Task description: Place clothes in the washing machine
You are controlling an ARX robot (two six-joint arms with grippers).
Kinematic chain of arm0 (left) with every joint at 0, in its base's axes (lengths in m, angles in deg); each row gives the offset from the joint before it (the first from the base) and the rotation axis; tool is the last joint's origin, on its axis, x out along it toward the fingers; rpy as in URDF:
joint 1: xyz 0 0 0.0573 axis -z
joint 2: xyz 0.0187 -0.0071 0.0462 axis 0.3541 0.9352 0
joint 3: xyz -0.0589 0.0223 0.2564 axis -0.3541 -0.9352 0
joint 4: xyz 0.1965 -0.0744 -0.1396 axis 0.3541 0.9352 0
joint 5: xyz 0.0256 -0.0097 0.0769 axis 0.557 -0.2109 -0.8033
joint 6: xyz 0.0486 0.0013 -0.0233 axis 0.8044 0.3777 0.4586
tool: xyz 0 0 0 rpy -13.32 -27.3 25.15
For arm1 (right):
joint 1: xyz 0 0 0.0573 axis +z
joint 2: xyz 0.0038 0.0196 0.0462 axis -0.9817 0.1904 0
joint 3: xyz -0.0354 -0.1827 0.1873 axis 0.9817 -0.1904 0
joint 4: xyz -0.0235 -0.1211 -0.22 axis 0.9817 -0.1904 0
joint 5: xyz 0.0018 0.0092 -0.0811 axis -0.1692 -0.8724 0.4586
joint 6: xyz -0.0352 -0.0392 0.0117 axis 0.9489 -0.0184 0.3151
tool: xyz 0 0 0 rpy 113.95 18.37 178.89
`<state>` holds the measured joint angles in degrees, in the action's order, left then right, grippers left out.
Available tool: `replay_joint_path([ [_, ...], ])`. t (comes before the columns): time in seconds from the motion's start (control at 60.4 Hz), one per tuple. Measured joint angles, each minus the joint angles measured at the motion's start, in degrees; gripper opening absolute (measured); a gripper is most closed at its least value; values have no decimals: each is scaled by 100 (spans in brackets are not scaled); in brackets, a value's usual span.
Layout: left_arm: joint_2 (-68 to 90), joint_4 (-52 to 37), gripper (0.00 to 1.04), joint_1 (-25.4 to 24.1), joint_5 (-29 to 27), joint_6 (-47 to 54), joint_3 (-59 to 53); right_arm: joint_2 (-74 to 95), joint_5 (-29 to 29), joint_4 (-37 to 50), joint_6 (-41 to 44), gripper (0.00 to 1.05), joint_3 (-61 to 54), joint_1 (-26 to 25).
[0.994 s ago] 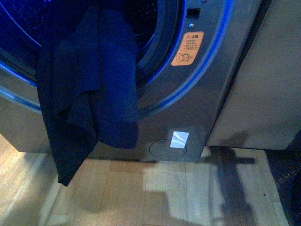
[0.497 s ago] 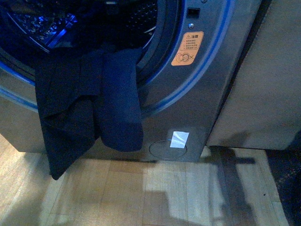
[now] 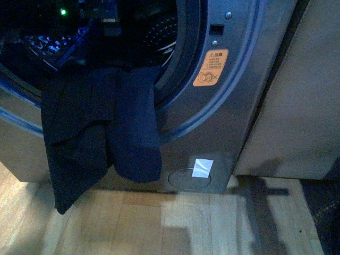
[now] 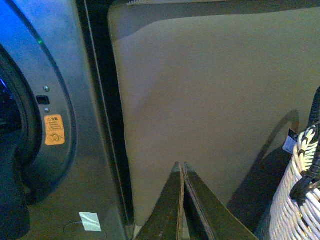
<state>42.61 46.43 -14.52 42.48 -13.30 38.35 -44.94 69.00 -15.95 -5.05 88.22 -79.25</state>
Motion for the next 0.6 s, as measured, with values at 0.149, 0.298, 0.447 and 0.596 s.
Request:
replay_joint_path([
  [0.149, -1005, -260, 98, 17, 356, -61, -1174, 0, 0, 0, 0, 2, 0, 0],
  [0.298, -1939, -424, 98, 15, 625, -208, -2085, 0, 0, 0, 0, 2, 0, 0],
  [0.447, -3178, -535, 98, -50, 824, -448, -3001, 0, 0, 0, 0, 2, 2, 0],
  [0.596, -4704, -588, 78, -4, -671, -129, -3976, 0, 0, 0, 0, 2, 0, 0],
])
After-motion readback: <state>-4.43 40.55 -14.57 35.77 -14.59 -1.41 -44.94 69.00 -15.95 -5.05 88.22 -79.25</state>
